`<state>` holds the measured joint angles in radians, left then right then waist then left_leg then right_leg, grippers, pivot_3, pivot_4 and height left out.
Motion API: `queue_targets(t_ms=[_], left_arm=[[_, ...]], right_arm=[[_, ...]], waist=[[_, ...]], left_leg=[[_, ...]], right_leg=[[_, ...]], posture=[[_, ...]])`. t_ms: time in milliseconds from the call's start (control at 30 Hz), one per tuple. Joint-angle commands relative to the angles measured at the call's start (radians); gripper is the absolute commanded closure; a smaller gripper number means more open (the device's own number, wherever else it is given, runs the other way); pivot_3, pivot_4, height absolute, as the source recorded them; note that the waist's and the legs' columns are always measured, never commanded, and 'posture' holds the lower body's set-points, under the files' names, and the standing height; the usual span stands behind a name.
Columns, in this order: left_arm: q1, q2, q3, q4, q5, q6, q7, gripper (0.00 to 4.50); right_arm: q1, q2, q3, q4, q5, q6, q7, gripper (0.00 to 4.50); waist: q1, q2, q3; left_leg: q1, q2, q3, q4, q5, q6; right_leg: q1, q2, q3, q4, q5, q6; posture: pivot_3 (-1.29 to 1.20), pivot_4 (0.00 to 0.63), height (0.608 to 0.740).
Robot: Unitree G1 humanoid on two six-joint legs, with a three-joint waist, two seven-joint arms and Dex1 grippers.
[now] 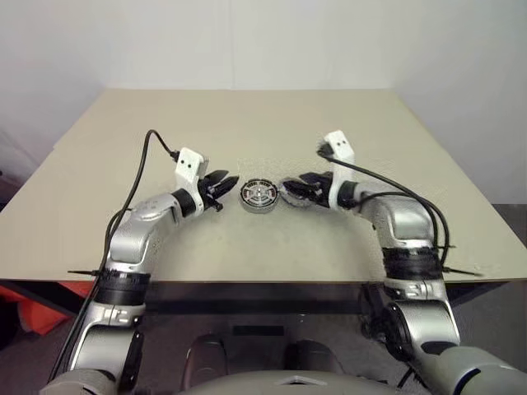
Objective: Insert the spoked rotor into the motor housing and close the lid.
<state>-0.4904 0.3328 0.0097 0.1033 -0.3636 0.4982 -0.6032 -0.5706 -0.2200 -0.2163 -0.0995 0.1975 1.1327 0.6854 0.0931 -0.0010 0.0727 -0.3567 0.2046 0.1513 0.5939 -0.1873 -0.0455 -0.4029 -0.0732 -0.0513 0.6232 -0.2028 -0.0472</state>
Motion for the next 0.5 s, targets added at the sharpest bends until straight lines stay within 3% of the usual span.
queue_targets(t_ms=[33, 267, 500], left_arm=[[-0.066, 0.023, 0.022, 0.078, 0.024, -0.068, -0.025, 2.73], [-0.108, 0.018, 0.009, 0.136, 0.029, -0.089, -0.058, 2.73], [-0.107, 0.001, -0.001, 0.133, 0.039, -0.089, -0.065, 2.73]], right_arm=[[0.009, 0.050, -0.153, -0.106, 0.069, 0.187, -0.117, 1.37], [-0.053, 0.224, -0.492, -0.118, 0.101, 0.474, -0.278, 1.37], [-0.093, 0.311, -0.618, -0.045, 0.093, 0.469, -0.391, 1.37]], waist=[[0.002, 0.000, 0.000], [0.006, 0.001, 0.000], [0.007, 0.001, -0.001]], left_leg=[[0.001, 0.000, 0.000, -0.001, 0.003, -0.004], [0.005, -0.001, 0.000, -0.010, 0.007, -0.011], [0.006, -0.002, 0.000, -0.016, 0.010, -0.016]], right_leg=[[0.000, 0.000, 0.000, 0.000, -0.001, 0.002], [0.001, 0.000, 0.000, -0.001, -0.004, 0.006], [0.000, 0.000, 0.000, -0.001, -0.004, 0.005]], posture=[[0.00, 0.000, 0.740], [0.00, 0.000, 0.740], [0.00, 0.000, 0.740]])
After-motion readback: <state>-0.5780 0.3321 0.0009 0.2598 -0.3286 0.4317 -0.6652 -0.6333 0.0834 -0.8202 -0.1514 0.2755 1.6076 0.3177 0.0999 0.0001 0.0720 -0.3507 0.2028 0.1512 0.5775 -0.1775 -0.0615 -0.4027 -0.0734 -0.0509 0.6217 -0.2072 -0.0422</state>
